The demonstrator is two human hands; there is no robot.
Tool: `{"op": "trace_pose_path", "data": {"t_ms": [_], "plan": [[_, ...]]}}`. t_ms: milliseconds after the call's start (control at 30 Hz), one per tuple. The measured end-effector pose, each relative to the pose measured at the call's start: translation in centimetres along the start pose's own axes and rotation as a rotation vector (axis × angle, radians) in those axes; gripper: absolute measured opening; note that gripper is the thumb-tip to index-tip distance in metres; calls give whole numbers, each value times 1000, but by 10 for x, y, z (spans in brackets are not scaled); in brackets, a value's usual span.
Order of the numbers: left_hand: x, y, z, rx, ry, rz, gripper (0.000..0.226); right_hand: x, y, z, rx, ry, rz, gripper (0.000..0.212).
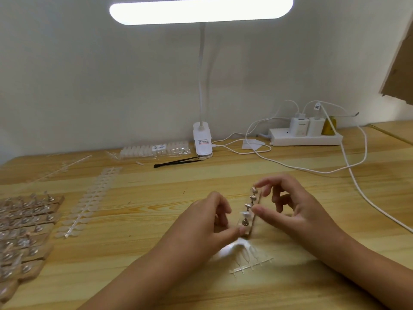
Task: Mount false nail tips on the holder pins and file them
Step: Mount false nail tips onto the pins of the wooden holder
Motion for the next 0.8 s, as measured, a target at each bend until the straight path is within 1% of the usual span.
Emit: {"op": "trace_pose_path", "data": {"t_ms": [33, 67, 100, 133, 167, 200, 233, 267, 333, 400, 467, 533, 633, 700, 800], "plan": [[0, -3, -5, -66, -14, 93, 40, -1, -4, 0, -5, -26, 27, 27], [0, -4, -10, -141, -18, 178, 47, -4, -6, 0, -40, -68, -3, 22], [1, -4, -14, -213, -14, 250, 49, -6, -6, -2, -101, -143, -111, 16], [3, -3, -18, -273, -11, 310, 46, -8, -3, -5, -177, -248, -293, 14], [7, -2, -20, -305, -8, 351, 39, -10, 2, -8, -254, -353, -479, 14], [9, -1, -21, -316, -11, 368, 33, -7, 6, -12, -325, -427, -612, 14], [11, 0, -21, -316, -20, 361, 28, -4, 8, -14, -385, -429, -670, 14], [13, 0, -21, -312, -33, 337, 25, -2, 8, -13, -417, -389, -658, 14], [15, -1, -20, -288, -63, 247, 21, -1, 7, -12, -447, -322, -551, 16], [11, -3, -19, -254, -108, 81, 17, -1, 7, -10, -461, -266, -428, 14], [8, -5, -18, -233, -181, -141, 13, -3, 9, -10, -442, -274, -367, 11], [7, -9, -16, -212, -240, -318, 12, -8, 9, -10, -375, -298, -325, 13], [5, -11, -14, -186, -270, -429, 8, -12, 10, -9, -285, -316, -289, 15], [7, -9, -15, -180, -261, -463, 5, -13, 11, -9, -230, -326, -296, 14], [11, -6, -14, -141, -224, -482, 10, -16, 10, -10, -164, -340, -320, 11]]}}
Point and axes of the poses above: each hand's wrist, its own z-axis towards the middle knuckle, its own y-axis out of the palm, x = y × z, the point moved 5 cm from there along z, towards the middle knuckle, and after that the axes turned 8 degrees about y, right-handed, at the moved point
